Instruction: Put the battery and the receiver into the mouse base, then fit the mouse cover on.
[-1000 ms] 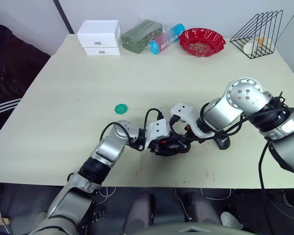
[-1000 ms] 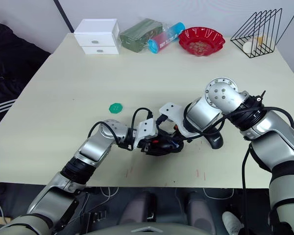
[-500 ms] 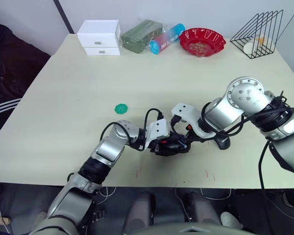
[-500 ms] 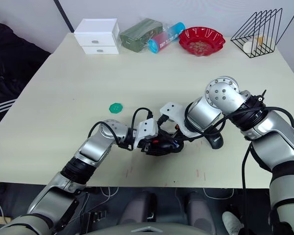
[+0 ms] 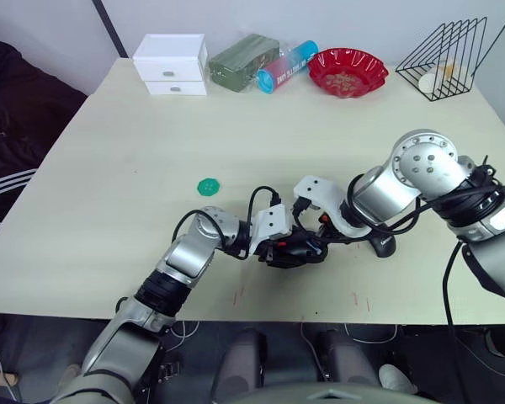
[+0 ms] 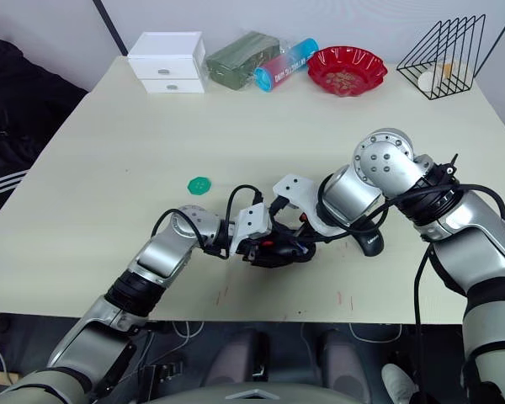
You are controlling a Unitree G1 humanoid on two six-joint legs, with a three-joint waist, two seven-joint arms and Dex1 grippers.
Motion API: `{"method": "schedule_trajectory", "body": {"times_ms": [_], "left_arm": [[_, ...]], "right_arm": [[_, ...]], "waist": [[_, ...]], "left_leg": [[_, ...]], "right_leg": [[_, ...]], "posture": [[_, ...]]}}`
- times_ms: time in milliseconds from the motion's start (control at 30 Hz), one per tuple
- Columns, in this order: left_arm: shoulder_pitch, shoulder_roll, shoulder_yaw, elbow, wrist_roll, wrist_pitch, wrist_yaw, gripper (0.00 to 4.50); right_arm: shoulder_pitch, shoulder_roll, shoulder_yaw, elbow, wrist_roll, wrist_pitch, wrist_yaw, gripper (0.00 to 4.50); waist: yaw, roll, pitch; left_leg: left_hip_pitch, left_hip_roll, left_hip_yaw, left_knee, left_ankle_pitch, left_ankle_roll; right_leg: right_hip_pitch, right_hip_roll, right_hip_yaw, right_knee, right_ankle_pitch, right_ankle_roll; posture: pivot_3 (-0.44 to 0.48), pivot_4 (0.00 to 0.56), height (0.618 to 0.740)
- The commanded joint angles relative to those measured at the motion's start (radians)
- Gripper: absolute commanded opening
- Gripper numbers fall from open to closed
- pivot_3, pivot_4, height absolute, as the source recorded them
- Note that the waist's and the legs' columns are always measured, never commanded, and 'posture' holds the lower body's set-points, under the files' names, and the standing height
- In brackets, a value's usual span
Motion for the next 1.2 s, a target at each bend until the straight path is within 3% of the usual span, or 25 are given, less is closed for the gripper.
{"method": "schedule_trajectory", "body": {"times_ms": [33,400,633,867,933,1067,1200], "left_arm": [[0.008,-0.007,-0.028,0.042,0.039,0.013,0.029,2.93],[0.007,-0.007,-0.028,0.043,0.041,0.014,0.029,2.93],[0.003,-0.003,-0.023,0.042,0.039,0.017,0.028,2.93],[0.003,0.002,-0.02,0.037,0.036,0.021,0.027,2.93],[0.002,0.005,-0.019,0.039,0.036,0.022,0.025,2.93],[-0.004,0.008,-0.019,0.043,0.035,0.023,0.024,2.93],[-0.016,0.009,-0.018,0.054,0.034,0.022,0.022,2.93]], "right_arm": [[-0.009,-0.015,-0.04,-0.027,0.016,0.005,0.007,0.54],[-0.035,-0.055,-0.057,-0.045,0.053,0.004,0.017,0.54],[0.003,-0.113,-0.148,-0.154,0.049,-0.046,0.036,0.54],[0.223,-0.194,-0.325,-0.373,-0.012,-0.167,0.118,0.54],[0.331,-0.215,-0.417,-0.467,-0.095,-0.245,0.165,0.02],[0.504,-0.204,-0.527,-0.615,-0.24,-0.397,0.29,0.01],[0.622,-0.203,-0.54,-0.691,-0.424,-0.493,0.397,0.01]], "waist": [[0.0,0.0,0.0],[0.001,0.0,0.0],[0.002,0.001,0.0],[0.008,0.001,0.001],[0.011,0.001,0.001],[0.015,0.001,0.001],[0.014,0.002,0.001]], "left_leg": [[0.0,0.0,0.0,0.0,0.0,0.0],[-0.001,0.0,-0.001,0.0,0.0,0.0],[-0.002,0.0,-0.003,0.0,0.0,0.0],[-0.004,0.0,-0.006,0.0,0.0,0.0],[-0.006,0.0,-0.007,0.0,0.0,0.0],[-0.006,0.0,-0.008,0.0,0.0,0.0],[-0.005,0.0,-0.008,0.0,0.0,0.0]], "right_leg": [[0.0,0.0,0.0,0.0,0.0,0.0],[0.0,0.0,-0.001,0.0,0.0,0.0],[0.0,0.0,-0.002,-0.001,-0.002,-0.003],[0.0,0.0,-0.005,-0.002,0.0,0.0],[-0.001,0.0,-0.006,-0.003,0.0,0.0],[-0.001,0.001,-0.007,-0.003,0.0,0.0],[-0.001,0.003,-0.005,-0.002,0.0,0.0]], "posture": [[0.0,0.15,0.74],[0.0,0.15,0.74],[0.0,0.15,0.74],[0.0,0.15,0.74],[0.0,0.15,0.74],[0.0,0.15,0.74],[0.0,0.15,0.74]]}}
